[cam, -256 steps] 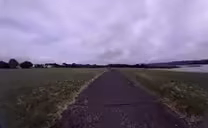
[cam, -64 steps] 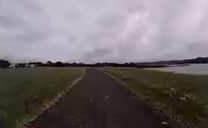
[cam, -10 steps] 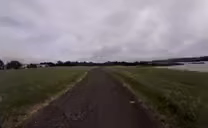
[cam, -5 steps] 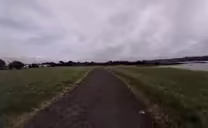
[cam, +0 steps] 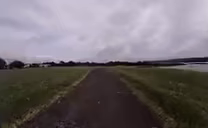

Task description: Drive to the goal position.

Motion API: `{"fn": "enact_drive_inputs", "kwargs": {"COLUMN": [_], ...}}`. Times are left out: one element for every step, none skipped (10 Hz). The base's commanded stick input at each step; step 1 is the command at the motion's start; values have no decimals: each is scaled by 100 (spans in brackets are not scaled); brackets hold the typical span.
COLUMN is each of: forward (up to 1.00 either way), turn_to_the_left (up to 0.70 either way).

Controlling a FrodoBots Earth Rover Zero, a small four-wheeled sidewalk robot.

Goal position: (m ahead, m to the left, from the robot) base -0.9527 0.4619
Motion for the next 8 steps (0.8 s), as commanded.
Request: {"fn": "enact_drive_inputs", "kwargs": {"forward": [70,70,70,70,70,70,70,70], "turn_to_the_left": [0,0,0,0,0,0,0,0]}}
